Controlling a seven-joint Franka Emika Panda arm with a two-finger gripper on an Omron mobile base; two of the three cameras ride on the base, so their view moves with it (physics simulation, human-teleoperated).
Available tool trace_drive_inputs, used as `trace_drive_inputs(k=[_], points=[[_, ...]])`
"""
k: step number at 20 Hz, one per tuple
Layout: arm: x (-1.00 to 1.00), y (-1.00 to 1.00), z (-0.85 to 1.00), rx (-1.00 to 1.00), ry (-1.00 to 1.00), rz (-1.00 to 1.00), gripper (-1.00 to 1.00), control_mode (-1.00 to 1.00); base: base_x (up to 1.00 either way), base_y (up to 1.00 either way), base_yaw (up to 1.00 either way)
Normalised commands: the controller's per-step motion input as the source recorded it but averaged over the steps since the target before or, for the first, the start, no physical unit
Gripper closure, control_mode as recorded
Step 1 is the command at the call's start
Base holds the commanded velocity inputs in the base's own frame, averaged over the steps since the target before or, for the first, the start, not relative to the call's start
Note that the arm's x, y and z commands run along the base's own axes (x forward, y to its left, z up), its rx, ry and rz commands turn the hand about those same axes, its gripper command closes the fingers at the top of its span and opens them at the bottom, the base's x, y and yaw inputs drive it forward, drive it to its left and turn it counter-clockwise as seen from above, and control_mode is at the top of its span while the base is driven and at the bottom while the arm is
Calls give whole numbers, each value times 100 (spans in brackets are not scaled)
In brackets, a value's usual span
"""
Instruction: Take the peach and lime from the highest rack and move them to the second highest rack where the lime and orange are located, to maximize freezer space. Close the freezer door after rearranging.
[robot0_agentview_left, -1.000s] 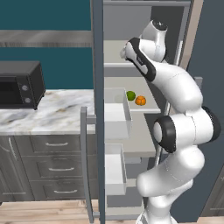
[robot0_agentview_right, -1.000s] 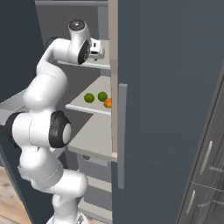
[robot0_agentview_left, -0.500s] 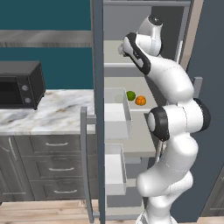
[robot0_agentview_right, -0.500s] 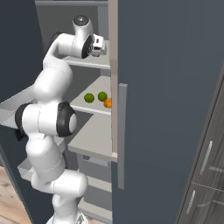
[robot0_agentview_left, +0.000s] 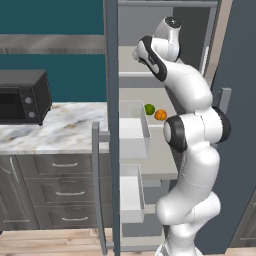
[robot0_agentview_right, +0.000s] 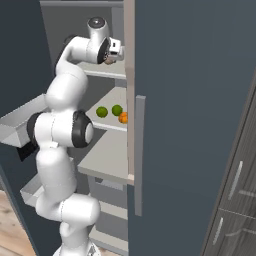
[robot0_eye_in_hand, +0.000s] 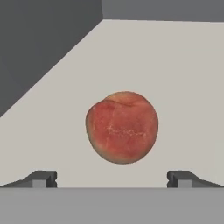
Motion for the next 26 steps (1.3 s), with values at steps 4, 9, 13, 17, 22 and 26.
trace_drive_inputs(k=[4,9,13,17,22,26], points=[[36,0,-1,0,0,0,-100,-100,0,0,0],[39,0,-6,0,1,0,-100,-100,0,0,0],[24,0,-8,0,0,0,-100,-100,0,0,0],[2,4,-8,-1,3,0,100,-100,0,0,0],[-7,1,-18,-2,10,0,100,-100,0,0,0],[-55,0,-14,0,0,0,100,-100,0,0,0]])
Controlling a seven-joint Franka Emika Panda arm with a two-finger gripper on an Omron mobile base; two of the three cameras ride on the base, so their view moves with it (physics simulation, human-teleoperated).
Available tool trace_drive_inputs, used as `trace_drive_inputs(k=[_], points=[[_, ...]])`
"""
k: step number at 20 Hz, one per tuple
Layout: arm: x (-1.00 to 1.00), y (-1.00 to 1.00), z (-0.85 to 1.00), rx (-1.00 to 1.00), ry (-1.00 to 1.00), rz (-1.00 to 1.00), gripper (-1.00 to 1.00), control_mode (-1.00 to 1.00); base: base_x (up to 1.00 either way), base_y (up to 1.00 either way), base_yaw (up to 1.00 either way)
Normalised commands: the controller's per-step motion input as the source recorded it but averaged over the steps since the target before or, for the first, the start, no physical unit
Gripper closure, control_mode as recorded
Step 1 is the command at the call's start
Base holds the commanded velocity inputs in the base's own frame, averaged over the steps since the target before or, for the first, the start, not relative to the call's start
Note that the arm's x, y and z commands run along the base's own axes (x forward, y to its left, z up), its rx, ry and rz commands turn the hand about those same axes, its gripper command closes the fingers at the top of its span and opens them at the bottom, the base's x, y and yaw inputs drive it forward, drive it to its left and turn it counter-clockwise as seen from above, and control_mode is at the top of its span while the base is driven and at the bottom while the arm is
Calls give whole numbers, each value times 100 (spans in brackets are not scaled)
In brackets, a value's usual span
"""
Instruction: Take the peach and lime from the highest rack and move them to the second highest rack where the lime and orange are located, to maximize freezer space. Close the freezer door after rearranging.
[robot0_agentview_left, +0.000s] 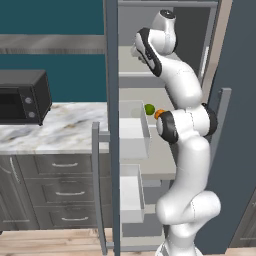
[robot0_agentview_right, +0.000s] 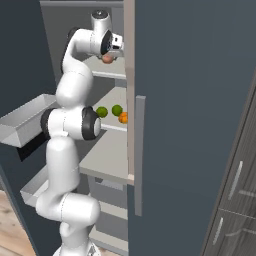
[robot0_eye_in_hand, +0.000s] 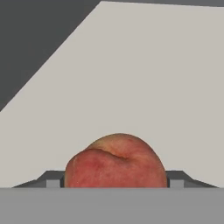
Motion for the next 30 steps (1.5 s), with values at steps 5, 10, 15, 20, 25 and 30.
trace_drive_inputs(k=[5,10,15,20,25,30], points=[[-94,-3,-11,0,-13,0,100,-100,0,0,0],[-100,-10,-23,0,-11,0,100,-100,0,0,0],[-100,-6,-25,0,-13,0,100,-100,0,0,0],[-100,-3,-23,0,-12,0,100,-100,0,0,0],[-100,0,-15,0,1,0,100,-100,0,0,0],[-69,0,-34,0,14,0,100,-100,0,0,0]])
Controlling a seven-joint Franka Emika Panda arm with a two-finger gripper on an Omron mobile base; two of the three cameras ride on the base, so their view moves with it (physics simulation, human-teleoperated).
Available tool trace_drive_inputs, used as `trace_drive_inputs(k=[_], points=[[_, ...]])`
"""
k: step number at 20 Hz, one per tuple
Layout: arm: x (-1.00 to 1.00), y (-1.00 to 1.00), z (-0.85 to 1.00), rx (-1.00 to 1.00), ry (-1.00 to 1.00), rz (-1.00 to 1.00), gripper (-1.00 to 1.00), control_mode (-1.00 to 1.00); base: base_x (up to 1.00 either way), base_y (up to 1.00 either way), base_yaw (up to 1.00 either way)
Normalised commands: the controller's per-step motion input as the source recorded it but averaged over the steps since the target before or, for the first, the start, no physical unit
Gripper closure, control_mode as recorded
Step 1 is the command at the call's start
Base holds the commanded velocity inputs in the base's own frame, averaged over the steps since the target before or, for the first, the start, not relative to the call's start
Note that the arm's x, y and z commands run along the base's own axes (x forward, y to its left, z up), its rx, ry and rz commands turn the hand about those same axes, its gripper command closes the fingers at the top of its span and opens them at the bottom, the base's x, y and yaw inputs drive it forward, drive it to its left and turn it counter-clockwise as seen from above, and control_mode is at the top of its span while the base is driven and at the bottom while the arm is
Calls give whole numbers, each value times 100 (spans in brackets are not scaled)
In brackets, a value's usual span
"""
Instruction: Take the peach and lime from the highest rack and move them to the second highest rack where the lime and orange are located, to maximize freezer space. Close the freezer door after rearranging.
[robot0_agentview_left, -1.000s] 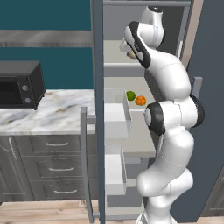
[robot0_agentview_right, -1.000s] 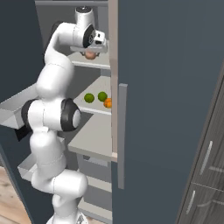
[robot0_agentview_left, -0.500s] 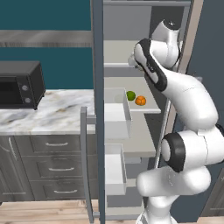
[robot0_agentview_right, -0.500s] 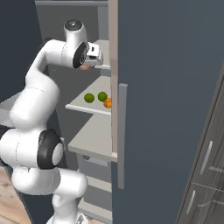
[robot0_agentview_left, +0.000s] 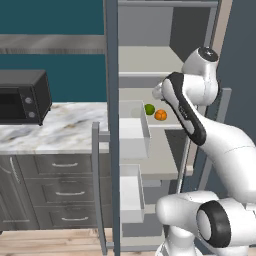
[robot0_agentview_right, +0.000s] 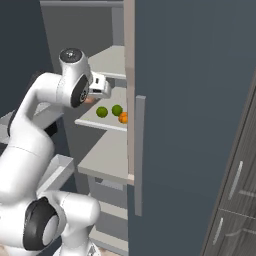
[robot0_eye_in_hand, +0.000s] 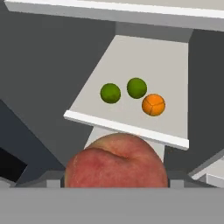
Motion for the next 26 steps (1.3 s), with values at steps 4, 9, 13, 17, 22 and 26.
trace_drive_inputs(k=[4,9,13,17,22,26], points=[[21,0,-62,0,3,-3,100,-100,0,0,0],[85,0,-57,0,0,-11,100,-100,0,0,0],[97,-4,-38,0,-1,-14,100,-100,0,0,0],[86,-6,-8,0,-3,-13,100,-100,0,0,0],[80,-22,0,1,0,-6,100,-100,0,0,0],[64,-18,-15,0,0,-3,100,-100,0,0,0]])
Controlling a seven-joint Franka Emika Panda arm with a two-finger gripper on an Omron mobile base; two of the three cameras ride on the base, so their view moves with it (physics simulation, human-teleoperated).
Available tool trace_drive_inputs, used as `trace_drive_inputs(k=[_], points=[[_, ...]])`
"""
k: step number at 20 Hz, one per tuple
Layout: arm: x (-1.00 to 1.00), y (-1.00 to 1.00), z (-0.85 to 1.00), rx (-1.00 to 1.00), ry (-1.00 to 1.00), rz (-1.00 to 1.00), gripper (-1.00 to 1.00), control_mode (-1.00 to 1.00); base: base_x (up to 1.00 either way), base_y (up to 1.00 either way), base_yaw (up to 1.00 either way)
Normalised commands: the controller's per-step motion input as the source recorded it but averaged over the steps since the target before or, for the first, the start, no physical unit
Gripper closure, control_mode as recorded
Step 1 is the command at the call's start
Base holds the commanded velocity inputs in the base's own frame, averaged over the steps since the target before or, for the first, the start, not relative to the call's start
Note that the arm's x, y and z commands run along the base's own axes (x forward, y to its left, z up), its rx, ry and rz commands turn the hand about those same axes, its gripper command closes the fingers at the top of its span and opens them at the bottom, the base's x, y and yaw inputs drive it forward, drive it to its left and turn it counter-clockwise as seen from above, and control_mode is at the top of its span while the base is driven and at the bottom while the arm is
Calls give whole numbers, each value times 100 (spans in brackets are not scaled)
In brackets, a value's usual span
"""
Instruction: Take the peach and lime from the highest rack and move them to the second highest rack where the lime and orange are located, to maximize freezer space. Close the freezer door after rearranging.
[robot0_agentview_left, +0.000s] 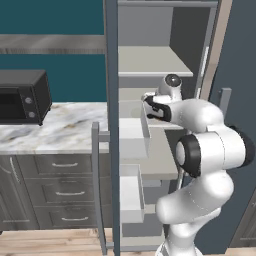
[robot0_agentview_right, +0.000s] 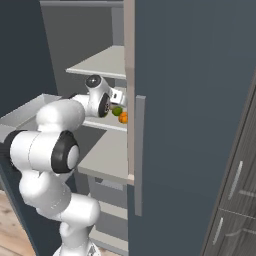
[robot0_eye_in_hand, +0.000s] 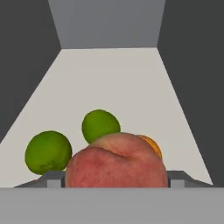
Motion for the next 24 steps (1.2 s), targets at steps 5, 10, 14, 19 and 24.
trace_drive_inputs(k=[5,10,14,19,24], points=[[44,-4,-17,0,0,-3,100,-100,0,0,0],[35,-8,-11,0,0,-3,100,-100,0,0,0],[27,-15,-16,0,6,-5,100,-100,0,0,0],[33,-7,-19,0,8,-6,100,-100,0,0,0],[30,-10,-9,0,6,-5,-100,-100,0,0,0]])
